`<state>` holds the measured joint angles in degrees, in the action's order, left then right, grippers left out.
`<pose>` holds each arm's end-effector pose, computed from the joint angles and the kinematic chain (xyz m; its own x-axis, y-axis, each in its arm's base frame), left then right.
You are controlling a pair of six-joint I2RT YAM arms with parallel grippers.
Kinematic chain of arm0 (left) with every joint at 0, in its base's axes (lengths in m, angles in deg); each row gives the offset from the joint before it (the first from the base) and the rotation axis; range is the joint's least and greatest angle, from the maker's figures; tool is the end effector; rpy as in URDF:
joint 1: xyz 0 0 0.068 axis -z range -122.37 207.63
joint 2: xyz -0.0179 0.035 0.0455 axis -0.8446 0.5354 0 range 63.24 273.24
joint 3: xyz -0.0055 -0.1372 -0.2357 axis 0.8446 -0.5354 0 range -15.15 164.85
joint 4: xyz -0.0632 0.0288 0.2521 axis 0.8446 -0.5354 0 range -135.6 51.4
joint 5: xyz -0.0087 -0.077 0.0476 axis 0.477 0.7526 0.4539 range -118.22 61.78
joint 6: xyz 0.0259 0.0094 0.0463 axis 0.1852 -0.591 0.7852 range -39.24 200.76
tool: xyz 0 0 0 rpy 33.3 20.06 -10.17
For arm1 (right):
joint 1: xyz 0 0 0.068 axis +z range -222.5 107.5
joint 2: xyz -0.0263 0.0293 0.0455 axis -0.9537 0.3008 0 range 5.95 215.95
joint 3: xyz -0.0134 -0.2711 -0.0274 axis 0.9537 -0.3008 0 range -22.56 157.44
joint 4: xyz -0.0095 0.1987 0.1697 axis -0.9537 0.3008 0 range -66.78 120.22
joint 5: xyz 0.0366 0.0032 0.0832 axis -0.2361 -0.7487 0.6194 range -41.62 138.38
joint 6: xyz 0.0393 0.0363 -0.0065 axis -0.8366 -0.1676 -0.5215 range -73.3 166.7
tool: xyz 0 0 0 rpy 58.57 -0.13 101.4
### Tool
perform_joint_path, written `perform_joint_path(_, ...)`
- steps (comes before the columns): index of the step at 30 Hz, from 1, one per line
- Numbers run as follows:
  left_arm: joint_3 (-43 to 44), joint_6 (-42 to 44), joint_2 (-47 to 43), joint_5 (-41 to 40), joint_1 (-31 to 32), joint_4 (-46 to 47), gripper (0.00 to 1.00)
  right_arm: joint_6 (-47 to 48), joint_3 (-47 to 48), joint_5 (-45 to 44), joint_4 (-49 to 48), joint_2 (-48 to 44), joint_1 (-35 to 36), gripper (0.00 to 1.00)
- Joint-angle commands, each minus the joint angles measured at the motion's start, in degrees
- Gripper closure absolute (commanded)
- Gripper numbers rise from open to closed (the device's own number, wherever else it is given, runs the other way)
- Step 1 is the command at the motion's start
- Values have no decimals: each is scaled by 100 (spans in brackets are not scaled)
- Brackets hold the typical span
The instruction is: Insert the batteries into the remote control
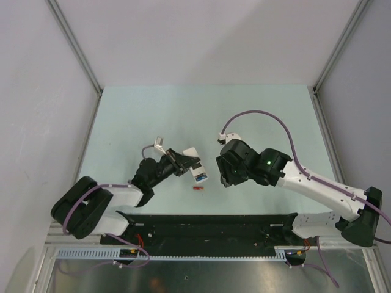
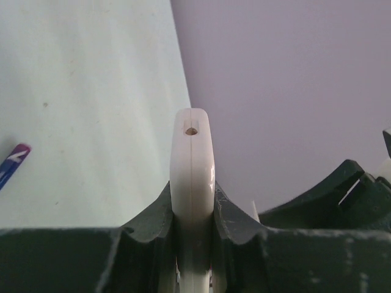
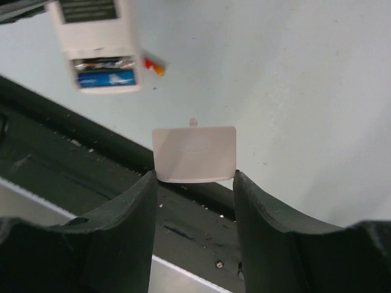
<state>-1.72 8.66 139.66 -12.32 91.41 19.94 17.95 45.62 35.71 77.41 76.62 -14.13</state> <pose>0.1863 -0.1364 0.1707 -0.7447 -0.6029 -0.2862 0.1729 0.2400 -0.9553 0.1323 0.2001 0.3211 -0.7534 -0.3283 -0.5698 -0.4621 0.8808 0.1035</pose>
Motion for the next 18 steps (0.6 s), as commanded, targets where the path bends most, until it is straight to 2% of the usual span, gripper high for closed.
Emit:
perform_joint_path(1,362,-85,364,-517,234,1501,100,317,309,475,-120,-72,227,100)
perform_joint_path(7,669,37,619,-948,533,1572,100,379,432,678,-172,218,359,100)
perform_joint_path(18,582,143,602,-1221,656,1309,100,353,951,168,12,772,412,100)
